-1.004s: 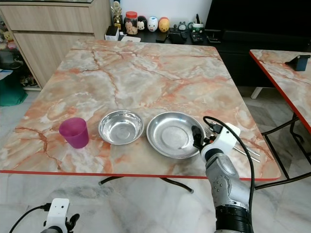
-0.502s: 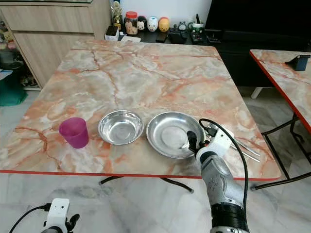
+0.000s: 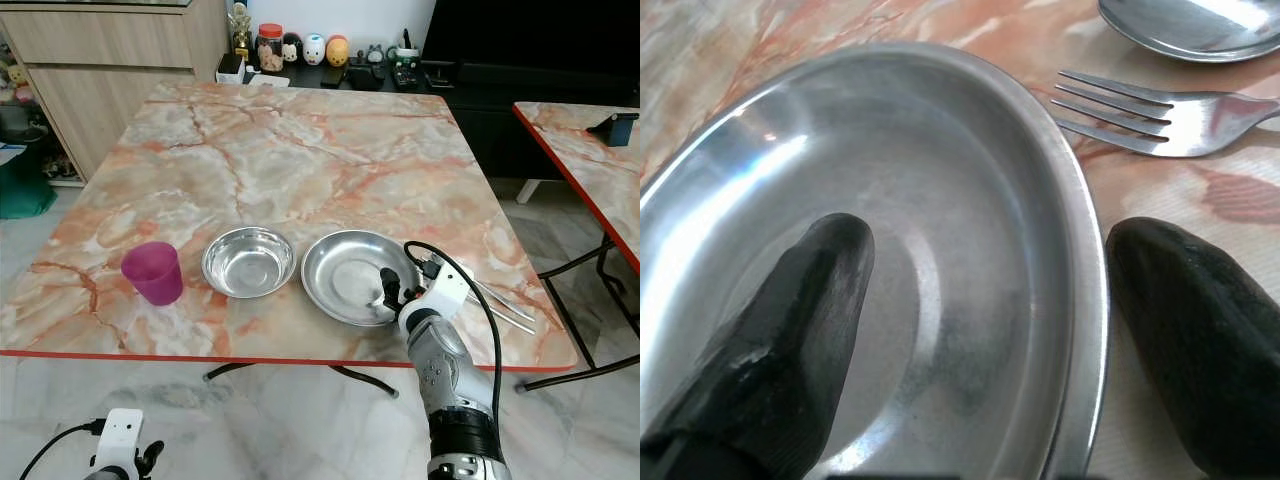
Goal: Setting the table
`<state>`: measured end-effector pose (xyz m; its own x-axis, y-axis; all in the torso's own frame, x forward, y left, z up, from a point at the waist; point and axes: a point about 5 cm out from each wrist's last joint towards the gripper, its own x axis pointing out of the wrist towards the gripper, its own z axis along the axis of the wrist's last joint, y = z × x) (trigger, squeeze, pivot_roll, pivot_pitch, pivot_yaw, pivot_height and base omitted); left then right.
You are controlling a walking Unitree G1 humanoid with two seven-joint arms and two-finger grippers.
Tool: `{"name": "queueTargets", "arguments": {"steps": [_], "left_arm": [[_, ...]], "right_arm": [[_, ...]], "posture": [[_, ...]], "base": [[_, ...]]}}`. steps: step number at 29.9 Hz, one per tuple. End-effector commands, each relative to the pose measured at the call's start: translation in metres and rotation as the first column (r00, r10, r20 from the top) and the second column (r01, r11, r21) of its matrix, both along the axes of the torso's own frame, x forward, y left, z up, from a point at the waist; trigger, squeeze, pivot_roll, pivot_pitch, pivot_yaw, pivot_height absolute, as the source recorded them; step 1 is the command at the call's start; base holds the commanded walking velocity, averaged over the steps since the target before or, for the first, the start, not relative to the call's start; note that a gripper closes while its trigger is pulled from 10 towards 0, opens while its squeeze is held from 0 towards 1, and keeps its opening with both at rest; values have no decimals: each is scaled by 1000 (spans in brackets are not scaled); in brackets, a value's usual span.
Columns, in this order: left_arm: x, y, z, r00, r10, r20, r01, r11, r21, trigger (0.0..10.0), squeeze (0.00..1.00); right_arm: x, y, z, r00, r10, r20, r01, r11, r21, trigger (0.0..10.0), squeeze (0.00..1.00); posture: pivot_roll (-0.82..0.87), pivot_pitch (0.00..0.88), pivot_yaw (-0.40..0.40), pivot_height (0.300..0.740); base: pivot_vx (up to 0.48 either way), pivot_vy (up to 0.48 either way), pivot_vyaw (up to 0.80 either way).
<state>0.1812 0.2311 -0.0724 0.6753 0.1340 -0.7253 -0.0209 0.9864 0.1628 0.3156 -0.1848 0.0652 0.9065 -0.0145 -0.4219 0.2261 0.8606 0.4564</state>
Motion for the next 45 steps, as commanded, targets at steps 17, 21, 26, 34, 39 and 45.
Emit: {"name": "queueTargets", "arguments": {"steps": [17, 21, 26, 34, 39, 45], "left_arm": [[-6, -3, -3, 1000, -20, -22, 20, 1000, -3, 10000, 0], [-6, -4, -4, 999, -22, -23, 22, 1000, -9, 10000, 0], [-6, -5, -4, 999, -24, -24, 24, 1000, -13, 10000, 0], [-5, -5, -4, 1000, -23, -21, 22, 1000, -15, 10000, 0], [-3, -5, -3, 1000, -21, -16, 21, 1000, -15, 10000, 0], [-3, -5, -3, 1000, -21, -12, 21, 1000, -16, 10000, 0]], "right_arm": [[5, 6, -7, 999, 18, -31, -18, 1000, -3, 0, 0], [6, 7, -7, 999, 20, -32, -20, 1000, -4, 0, 0], [7, 7, -6, 999, 22, -30, -22, 1000, -6, 0, 0], [9, 9, -6, 999, 23, -24, -23, 1000, -9, 0, 0], [11, 8, -1, 1000, 7, 1, -7, 1000, -22, 0, 0], [12, 4, 2, 1000, -14, 27, 15, 999, -29, 0, 0]], "posture": [[14, 0, -55, 740], [13, 0, -55, 740], [14, 0, -55, 740], [18, 0, -54, 740], [20, 0, -53, 740], [20, 0, -53, 740]], "base": [[0, 0, 0], [0, 0, 0], [0, 0, 0], [0, 0, 0], [0, 0, 0], [0, 0, 0]]}}
